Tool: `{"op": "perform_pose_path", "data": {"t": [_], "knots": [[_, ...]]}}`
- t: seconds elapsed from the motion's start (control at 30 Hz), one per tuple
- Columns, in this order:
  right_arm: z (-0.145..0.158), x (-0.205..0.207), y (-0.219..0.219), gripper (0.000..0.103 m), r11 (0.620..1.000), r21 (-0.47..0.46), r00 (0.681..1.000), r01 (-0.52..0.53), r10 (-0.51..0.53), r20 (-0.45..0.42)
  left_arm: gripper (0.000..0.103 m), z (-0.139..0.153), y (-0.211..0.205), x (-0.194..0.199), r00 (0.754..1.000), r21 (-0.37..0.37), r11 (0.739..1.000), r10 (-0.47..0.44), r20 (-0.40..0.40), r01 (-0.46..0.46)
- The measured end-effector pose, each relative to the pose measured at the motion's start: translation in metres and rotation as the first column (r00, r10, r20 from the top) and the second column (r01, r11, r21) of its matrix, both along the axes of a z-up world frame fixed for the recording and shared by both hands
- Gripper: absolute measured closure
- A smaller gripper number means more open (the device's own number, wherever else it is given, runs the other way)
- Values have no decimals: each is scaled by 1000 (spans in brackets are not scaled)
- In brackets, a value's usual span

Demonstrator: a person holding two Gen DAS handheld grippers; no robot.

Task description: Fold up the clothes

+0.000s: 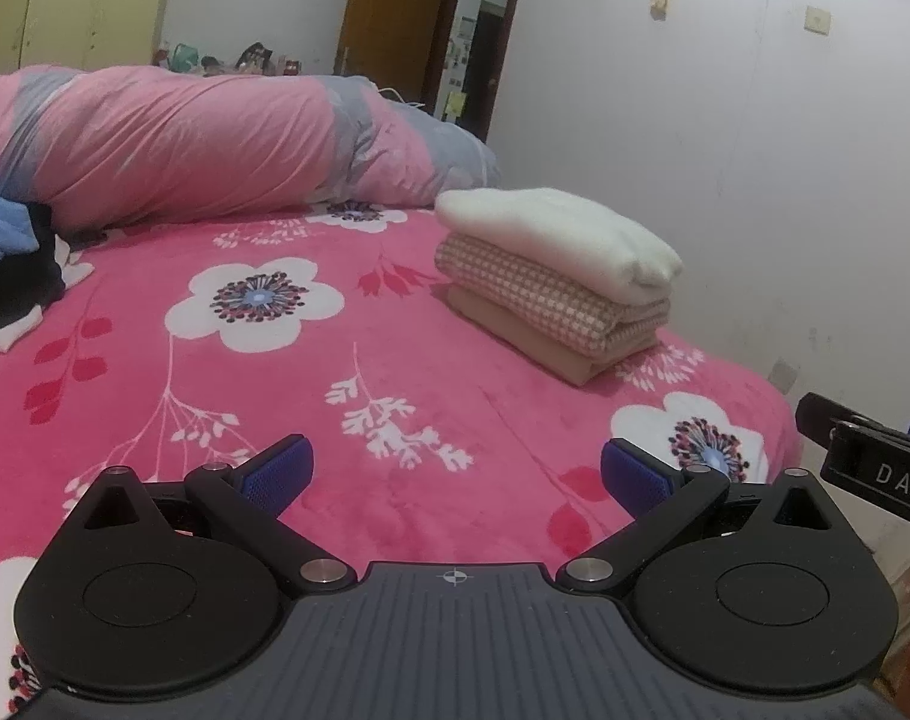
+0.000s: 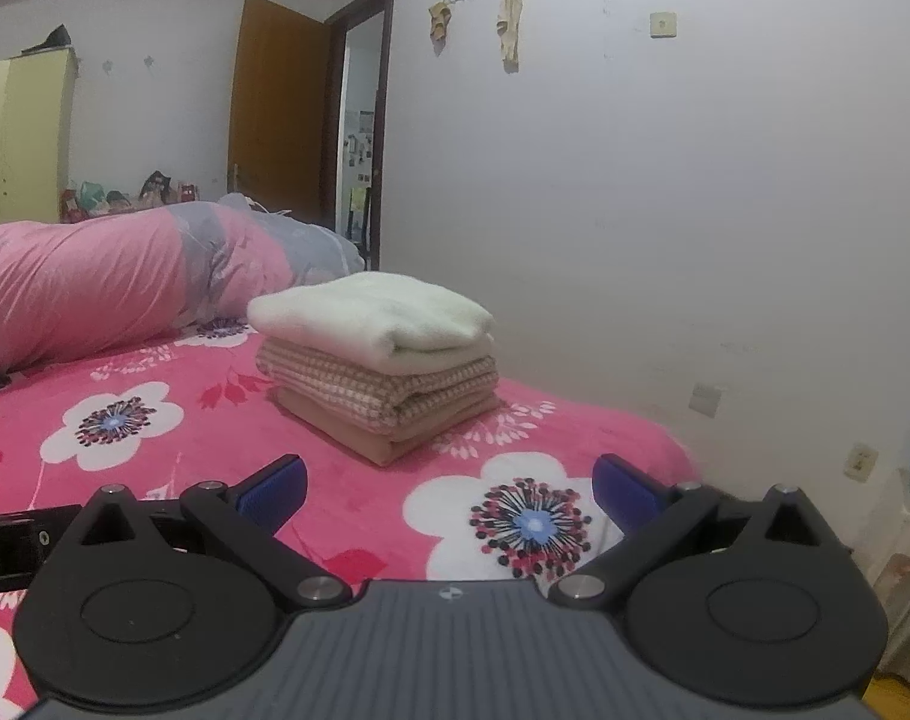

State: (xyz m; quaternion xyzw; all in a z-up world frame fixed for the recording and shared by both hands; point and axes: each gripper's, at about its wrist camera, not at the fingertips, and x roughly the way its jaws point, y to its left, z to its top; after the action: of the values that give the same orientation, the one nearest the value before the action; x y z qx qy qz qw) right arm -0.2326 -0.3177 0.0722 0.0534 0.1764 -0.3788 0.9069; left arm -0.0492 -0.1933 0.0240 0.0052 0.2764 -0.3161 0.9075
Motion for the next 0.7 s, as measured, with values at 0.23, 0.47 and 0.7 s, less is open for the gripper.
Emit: {"op": "perform_pose_path", "data": {"t": [0.23,0.47,0.7], "knots": [[-5,-4,-8,0,1000,22,1000,19,-18,-11,0,-4,-13,-6,1000,48,999,-23,-9,23],[-10,-4,-14,0,999,35,999,32,-31,-24,0,-4,-18,-9,1000,75,997,-10,17,9],[-11,-4,-15,0,999,29,999,36,-35,-25,0,-4,-19,-9,1000,81,997,-9,25,7]]}}
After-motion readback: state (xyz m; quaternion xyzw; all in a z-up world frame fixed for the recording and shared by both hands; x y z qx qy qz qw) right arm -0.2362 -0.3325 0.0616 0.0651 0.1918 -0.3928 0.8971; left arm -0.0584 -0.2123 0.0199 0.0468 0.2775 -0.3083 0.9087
